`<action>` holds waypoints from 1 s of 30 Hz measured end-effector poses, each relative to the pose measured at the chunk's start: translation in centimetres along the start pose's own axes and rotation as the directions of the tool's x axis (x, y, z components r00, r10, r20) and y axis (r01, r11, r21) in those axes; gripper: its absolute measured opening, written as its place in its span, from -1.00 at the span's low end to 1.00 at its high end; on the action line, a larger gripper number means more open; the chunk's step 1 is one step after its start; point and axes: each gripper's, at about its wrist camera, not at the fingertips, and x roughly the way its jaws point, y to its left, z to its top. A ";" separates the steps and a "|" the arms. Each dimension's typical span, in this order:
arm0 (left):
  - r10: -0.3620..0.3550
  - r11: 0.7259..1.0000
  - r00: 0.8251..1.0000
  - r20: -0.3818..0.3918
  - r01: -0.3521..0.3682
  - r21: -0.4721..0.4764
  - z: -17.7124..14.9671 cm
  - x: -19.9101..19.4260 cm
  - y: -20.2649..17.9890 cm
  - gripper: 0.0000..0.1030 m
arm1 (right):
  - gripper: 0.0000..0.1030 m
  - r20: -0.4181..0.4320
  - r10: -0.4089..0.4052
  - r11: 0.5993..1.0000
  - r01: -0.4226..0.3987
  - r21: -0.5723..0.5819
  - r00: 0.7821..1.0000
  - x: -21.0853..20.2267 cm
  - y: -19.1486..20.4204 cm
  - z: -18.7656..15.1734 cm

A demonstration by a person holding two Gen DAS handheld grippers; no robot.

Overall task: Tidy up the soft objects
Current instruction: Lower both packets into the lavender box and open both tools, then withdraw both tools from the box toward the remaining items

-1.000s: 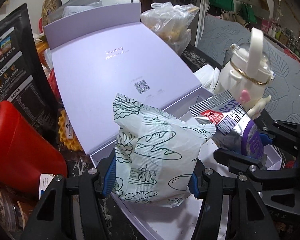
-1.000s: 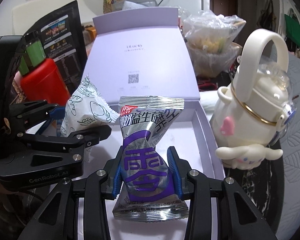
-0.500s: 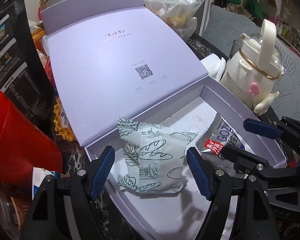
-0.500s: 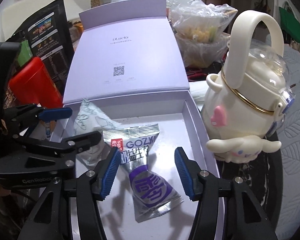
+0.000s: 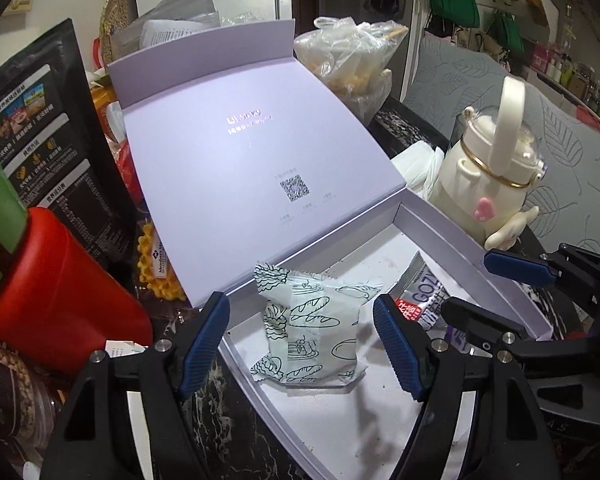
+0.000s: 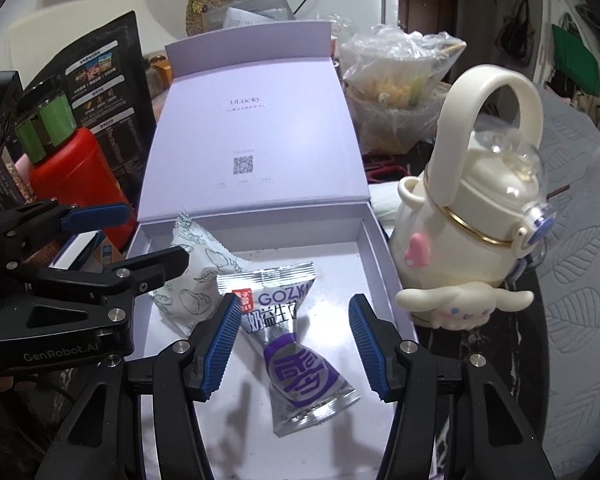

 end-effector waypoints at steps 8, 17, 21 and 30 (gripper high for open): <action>0.015 1.000 0.998 0.064 -0.016 0.008 0.4 -3.9 -0.5 0.44 | 0.09 0.063 -0.015 1.000 0.016 -0.010 0.998 -3.6 0.9 0.2; 0.028 0.999 0.988 0.151 -0.032 0.021 0.2 -9.4 -1.2 0.44 | 0.09 0.133 -0.030 0.999 0.034 -0.026 0.991 -8.5 2.1 -0.2; 0.024 0.999 0.982 0.189 -0.031 0.034 -0.2 -11.9 -1.9 0.44 | 0.09 0.170 -0.043 0.998 0.049 -0.032 0.984 -11.0 2.7 -0.8; 0.019 0.997 0.963 0.269 -0.038 0.064 -1.5 -17.1 -3.0 0.44 | 0.09 0.248 -0.085 0.995 0.097 -0.038 0.965 -16.1 3.8 -2.2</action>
